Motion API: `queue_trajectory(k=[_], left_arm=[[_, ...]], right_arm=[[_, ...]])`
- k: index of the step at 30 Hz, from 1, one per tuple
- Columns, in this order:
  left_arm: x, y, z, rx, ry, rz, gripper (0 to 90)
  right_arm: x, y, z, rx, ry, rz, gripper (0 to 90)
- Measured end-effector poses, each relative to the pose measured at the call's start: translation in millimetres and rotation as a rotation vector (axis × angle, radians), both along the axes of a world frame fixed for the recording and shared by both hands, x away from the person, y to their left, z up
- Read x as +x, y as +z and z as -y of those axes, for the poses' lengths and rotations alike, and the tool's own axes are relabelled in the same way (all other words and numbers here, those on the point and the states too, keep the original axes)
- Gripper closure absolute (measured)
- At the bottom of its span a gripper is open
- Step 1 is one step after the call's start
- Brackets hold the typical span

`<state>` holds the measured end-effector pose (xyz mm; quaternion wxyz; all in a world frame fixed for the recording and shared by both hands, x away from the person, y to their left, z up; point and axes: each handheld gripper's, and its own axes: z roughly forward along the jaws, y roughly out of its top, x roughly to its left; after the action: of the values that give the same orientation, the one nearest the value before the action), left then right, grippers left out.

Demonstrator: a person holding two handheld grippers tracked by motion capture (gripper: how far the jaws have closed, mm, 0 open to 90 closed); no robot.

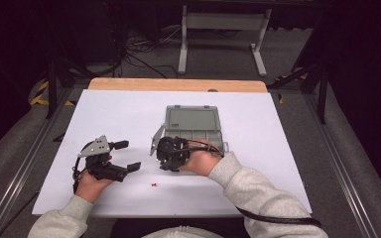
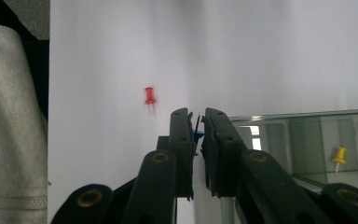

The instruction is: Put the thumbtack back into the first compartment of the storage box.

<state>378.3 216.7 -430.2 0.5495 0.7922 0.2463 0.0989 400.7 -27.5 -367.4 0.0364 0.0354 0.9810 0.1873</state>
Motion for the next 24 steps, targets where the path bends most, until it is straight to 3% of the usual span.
queue_trajectory(k=[24], left_arm=[[0.2, -0.3, -0.1, 0.0, 0.0, -0.001, 5.6]], right_arm=[[49.3, 12.4, 13.6, 0.051, -0.114, 0.018, 81.8]])
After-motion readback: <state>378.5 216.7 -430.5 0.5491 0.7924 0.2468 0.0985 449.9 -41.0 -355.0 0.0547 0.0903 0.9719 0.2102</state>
